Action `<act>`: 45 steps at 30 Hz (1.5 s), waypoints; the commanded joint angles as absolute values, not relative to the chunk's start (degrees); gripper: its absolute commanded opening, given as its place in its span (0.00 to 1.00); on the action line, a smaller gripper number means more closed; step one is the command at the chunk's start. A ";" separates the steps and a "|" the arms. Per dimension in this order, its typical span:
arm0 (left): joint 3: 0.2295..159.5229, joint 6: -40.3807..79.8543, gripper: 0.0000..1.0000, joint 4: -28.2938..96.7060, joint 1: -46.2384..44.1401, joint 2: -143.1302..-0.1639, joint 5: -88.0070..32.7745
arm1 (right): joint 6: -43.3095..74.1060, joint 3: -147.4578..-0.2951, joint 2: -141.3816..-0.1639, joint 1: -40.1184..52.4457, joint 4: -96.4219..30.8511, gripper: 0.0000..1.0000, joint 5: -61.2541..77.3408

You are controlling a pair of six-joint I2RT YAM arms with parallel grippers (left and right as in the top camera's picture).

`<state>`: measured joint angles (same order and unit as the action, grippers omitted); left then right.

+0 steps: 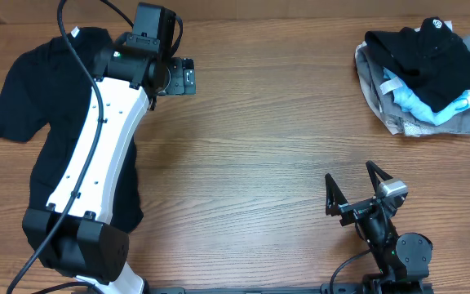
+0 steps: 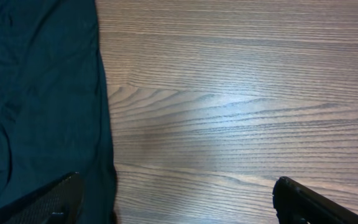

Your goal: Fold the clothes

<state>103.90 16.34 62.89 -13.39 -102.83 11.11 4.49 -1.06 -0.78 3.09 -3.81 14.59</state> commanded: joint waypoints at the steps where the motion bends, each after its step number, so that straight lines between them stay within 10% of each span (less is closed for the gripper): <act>1: 104.25 16.29 1.00 62.76 -13.13 -103.39 10.90 | 4.73 -0.45 -0.16 3.31 -3.27 1.00 13.96; 14: 102.41 16.32 1.00 63.46 -15.57 -100.01 10.87 | 4.73 -0.45 -0.16 3.31 -3.27 1.00 13.96; 27: 67.22 16.29 1.00 58.67 -15.53 -63.05 23.33 | 4.73 -0.45 -0.16 3.31 -3.27 1.00 13.96; 45: 13.85 18.48 1.00 3.97 -3.01 -17.21 -1.83 | 4.73 -0.45 -0.16 3.31 -3.27 1.00 13.96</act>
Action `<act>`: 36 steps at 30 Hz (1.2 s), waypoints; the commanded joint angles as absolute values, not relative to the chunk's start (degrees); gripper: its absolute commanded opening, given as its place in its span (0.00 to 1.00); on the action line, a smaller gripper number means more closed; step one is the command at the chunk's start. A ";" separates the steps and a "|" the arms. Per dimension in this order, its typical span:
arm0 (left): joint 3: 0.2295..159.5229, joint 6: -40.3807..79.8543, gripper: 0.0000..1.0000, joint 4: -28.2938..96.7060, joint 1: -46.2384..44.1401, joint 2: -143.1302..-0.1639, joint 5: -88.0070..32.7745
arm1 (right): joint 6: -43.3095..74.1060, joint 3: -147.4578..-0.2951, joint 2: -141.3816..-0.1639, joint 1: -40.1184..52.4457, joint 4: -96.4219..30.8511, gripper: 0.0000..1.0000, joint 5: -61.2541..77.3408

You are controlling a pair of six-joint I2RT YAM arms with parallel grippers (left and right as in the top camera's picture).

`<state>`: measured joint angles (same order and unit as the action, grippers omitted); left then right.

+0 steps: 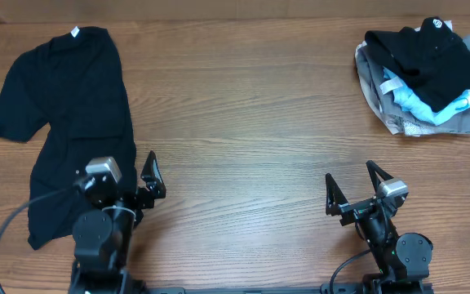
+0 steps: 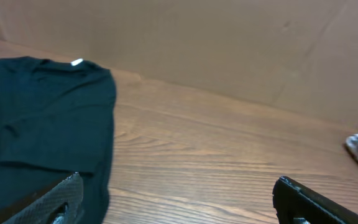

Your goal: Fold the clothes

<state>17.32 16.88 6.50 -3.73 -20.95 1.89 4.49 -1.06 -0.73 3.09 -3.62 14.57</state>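
Note:
A black T-shirt [image 1: 72, 114] lies flat at the table's left side, doubled lengthwise, with one sleeve pointing left and its white neck tag at the far end. The left wrist view shows the same shirt [image 2: 36, 112] ahead on the left. My left gripper [image 1: 144, 186] sits near the front edge beside the shirt's lower right border. It is open [image 2: 179, 211], with bare wood between the fingers. My right gripper [image 1: 352, 186] stands open at the front right, holding nothing.
A pile of clothes [image 1: 423, 73], with black, light-blue and grey pieces, sits at the far right corner; its edge shows in the left wrist view. A brown wall [image 2: 197, 43] runs behind the wooden table [image 1: 251, 131].
My left arm was stretched over the shirt with its gripper open by the collar at the far edge. Now it is drawn back to the front edge. The whole shirt shows. The right arm has not moved.

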 commanded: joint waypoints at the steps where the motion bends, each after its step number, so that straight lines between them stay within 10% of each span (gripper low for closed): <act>1: 12.43 18.46 1.00 2.46 -3.01 -15.31 -1.93 | 4.73 -0.45 -0.16 3.31 -3.27 1.00 13.96; 36: 0.27 18.44 1.00 4.08 6.26 -0.25 -3.90 | 4.73 -0.45 -0.16 3.31 -3.27 1.00 13.96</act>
